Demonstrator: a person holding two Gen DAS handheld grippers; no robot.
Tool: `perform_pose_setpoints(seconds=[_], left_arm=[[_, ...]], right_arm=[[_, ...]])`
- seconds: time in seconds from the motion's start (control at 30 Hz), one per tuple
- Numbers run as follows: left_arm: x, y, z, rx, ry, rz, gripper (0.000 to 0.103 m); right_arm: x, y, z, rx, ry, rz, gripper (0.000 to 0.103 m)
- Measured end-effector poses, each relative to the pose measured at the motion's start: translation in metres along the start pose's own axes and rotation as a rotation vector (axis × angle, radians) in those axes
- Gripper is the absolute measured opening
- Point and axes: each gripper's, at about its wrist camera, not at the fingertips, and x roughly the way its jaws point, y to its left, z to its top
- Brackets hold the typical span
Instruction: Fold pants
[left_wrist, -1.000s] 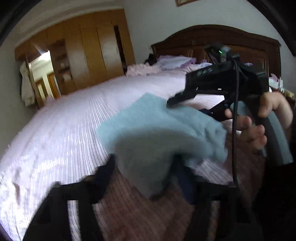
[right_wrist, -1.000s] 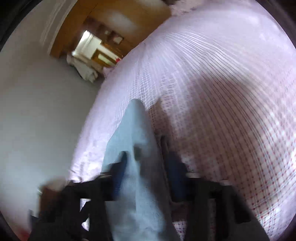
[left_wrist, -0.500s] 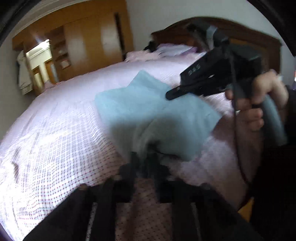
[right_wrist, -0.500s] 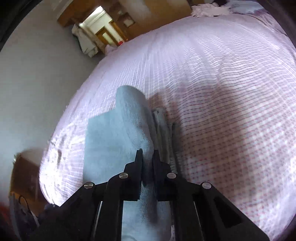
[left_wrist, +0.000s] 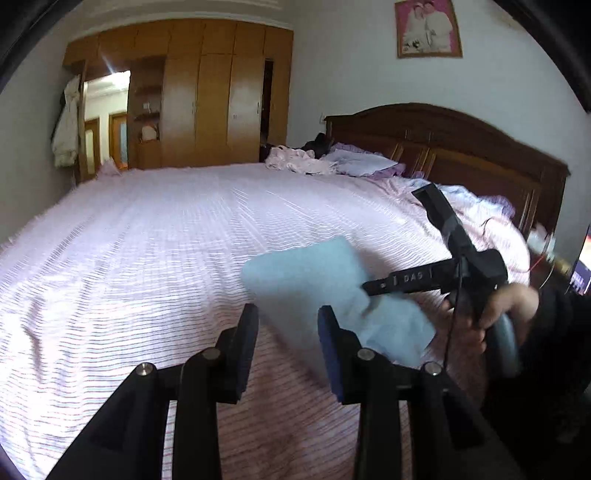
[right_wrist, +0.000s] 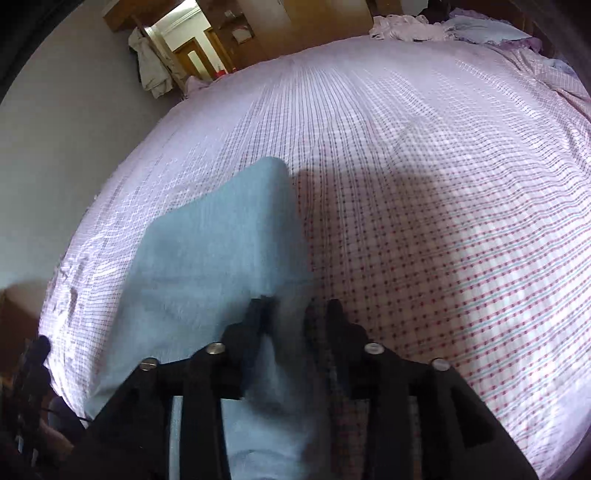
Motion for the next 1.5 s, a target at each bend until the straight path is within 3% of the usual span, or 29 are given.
perform_pose_setpoints(seconds=[0.1, 0.2, 0.23, 0.33, 0.4, 0.47, 0.53, 0.57, 0.6, 0.7, 0.8, 0.87, 0.9, 0.93, 1.07, 1.23, 1.37, 1.5], left_arm=[[0.027, -0.014, -0.008, 0.080, 0.099, -0.075, 0.035], [0.056, -0.017, -0.023, 0.121, 0.199, -0.073, 0.035], [0.063, -0.023, -0.034, 0.181, 0.253, -0.069, 0.035], [0.065, -0.039, -0.059, 0.379, 0.284, -0.010, 0.035], [0.065, -0.031, -0.060, 0.285, 0.347, 0.007, 0.037], [0.060, -0.010, -0.051, 0.036, 0.402, -0.011, 0.035], [0.047, 0.006, -0.038, -0.111, 0.345, -0.036, 0.035], [0.043, 0.009, -0.033, -0.126, 0.316, -0.031, 0.035], [0.039, 0.012, -0.024, -0.132, 0.270, -0.029, 0.035], [0.044, 0.014, -0.004, -0.131, 0.214, -0.066, 0.035], [0.067, 0.011, 0.003, -0.152, 0.270, -0.126, 0.035], [0.091, 0.015, 0.006, -0.149, 0.313, -0.137, 0.036], [0.099, 0.020, 0.004, -0.143, 0.339, -0.137, 0.037], [0.108, 0.020, 0.001, -0.129, 0.369, -0.128, 0.037], [0.124, 0.019, 0.004, -0.099, 0.426, -0.123, 0.045], [0.141, 0.012, 0.014, -0.101, 0.438, -0.104, 0.046], [0.110, 0.018, 0.012, -0.159, 0.399, -0.169, 0.039], [0.075, 0.033, 0.021, -0.275, 0.290, -0.341, 0.039]], right_arm=[[-0.014, -0.004, -0.007, 0.062, -0.023, -0.027, 0.064], [-0.044, 0.010, -0.032, 0.028, -0.072, 0.079, 0.066], [-0.051, 0.021, -0.040, -0.005, -0.086, 0.102, 0.066], [-0.071, 0.061, -0.071, -0.201, -0.154, 0.029, 0.065], [-0.073, 0.079, -0.086, -0.295, -0.189, -0.042, 0.056], [-0.069, 0.084, -0.097, -0.322, -0.201, -0.095, 0.040], [-0.074, 0.079, -0.101, -0.316, -0.227, -0.152, 0.034], [-0.079, 0.078, -0.104, -0.310, -0.249, -0.157, 0.034], [-0.086, 0.075, -0.106, -0.308, -0.275, -0.149, 0.037], [-0.098, 0.082, -0.118, -0.392, -0.330, -0.108, 0.073], [-0.083, 0.110, -0.141, -0.565, -0.306, -0.162, 0.073], [-0.056, 0.120, -0.153, -0.664, -0.280, -0.228, 0.057], [-0.042, 0.119, -0.154, -0.688, -0.236, -0.257, 0.020], [-0.032, 0.116, -0.153, -0.693, -0.193, -0.283, 0.000], [-0.032, 0.095, -0.150, -0.618, -0.093, -0.231, 0.000], [-0.036, 0.089, -0.150, -0.607, -0.068, -0.242, 0.000], [-0.057, 0.085, -0.144, -0.557, -0.139, -0.203, 0.000], [-0.093, 0.084, -0.129, -0.480, -0.286, -0.128, 0.015]])
